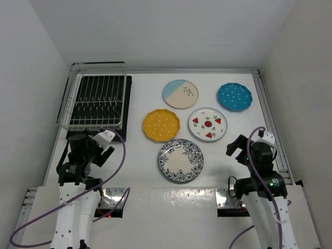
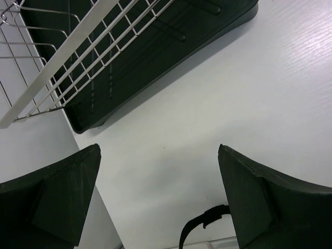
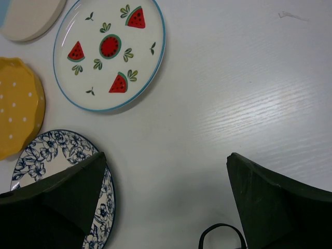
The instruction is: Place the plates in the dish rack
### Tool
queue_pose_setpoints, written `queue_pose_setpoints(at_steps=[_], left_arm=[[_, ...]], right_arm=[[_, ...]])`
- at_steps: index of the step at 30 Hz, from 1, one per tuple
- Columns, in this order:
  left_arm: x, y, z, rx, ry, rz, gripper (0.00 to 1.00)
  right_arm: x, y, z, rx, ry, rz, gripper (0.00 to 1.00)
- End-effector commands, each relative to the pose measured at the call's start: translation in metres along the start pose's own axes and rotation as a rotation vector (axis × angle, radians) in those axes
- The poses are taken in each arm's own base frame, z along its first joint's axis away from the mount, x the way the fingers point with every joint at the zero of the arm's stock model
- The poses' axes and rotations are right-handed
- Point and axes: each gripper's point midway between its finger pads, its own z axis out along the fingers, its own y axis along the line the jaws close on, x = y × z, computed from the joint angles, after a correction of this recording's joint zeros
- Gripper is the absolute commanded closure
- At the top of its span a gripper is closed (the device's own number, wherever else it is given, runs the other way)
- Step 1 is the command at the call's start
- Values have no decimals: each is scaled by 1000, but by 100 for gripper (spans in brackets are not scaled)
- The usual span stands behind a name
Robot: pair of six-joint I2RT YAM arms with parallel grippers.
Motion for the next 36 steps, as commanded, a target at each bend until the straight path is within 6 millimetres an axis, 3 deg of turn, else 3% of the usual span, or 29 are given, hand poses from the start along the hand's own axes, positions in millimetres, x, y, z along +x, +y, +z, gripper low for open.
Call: queue_pose_setpoints(at_steps=[1, 3, 6, 7, 8, 9, 11, 12, 13, 14, 15, 16, 17, 18, 19, 20, 22, 23, 25, 26, 27, 30, 31, 34, 36], left_arm=[[-9, 6, -2, -33, -36, -12, 0], [-12, 11, -4, -55, -42, -22, 0], [-42, 25, -19, -42, -123, 118, 0], [-59, 20, -25, 20, -185, 160, 0], [-75, 23, -32, 33, -230, 148, 0], [-104, 36, -44, 55, -271, 117, 0], [-137, 34, -50, 176, -311, 100, 2], [-175, 56, -72, 162, -369, 104, 4], [-182, 41, -45, 315, -260, 56, 11], [-196, 44, -39, 346, -221, 40, 15], [-234, 62, -53, 325, -260, 40, 21], [-247, 37, -18, 448, -162, 61, 24], [-248, 24, -14, 510, -89, 62, 26], [-270, 21, -14, 525, -102, 38, 26], [-276, 3, -3, 559, -71, 39, 26], [-284, -8, 23, 578, -53, 23, 24], [-286, -28, 52, 559, -20, -4, 22], [-297, -33, 76, 525, -42, -14, 20], [-302, -48, 100, 500, -24, -37, 19], [-301, -50, 128, 459, 6, -47, 19], [-307, -54, 138, 443, 7, -52, 19], [-299, -56, 177, 374, 79, -74, 19], [-289, -64, 199, 363, 129, -73, 19], [-260, -78, 233, 347, 230, -49, 19], [-247, -82, 245, 352, 266, -50, 19]], right_arm=[[-5, -2, 2, 17, -19, 12, 1], [-4, -3, 2, 25, -14, 11, 1], [-3, -3, 4, 26, -9, 10, 1], [-3, -2, 5, 24, -6, 12, 1], [-4, 0, 5, 15, -8, 11, 1], [-3, 0, 7, 19, 3, 9, 1], [-6, 5, 8, -1, 3, -1, 1], [-7, 7, 9, -3, 7, -3, 1], [-8, 9, 10, -8, 14, -14, 1], [-10, 11, 11, -13, 8, -9, 1], [-8, 11, 13, -8, 24, -16, 1], [-8, 12, 14, -14, 29, -20, 1], [-11, 14, 16, -19, 20, -18, 1], [-9, 15, 18, -17, 39, -20, 1], [-9, 15, 19, -17, 43, -19, 1], [-11, 18, 19, -24, 38, -17, 1], [-11, 21, 19, -32, 55, -7, 1], [-10, 23, 20, -36, 61, 1, 1], [-6, 28, 21, -60, 89, 0, 1], [-6, 28, 23, -61, 92, 3, 1], [-6, 31, 23, -71, 96, 4, 1], [-1, 33, 26, -70, 123, 26, 1], [3, 37, 27, -83, 142, 17, 1], [0, 37, 30, -84, 137, 36, 1], [0, 38, 32, -82, 141, 41, 1]])
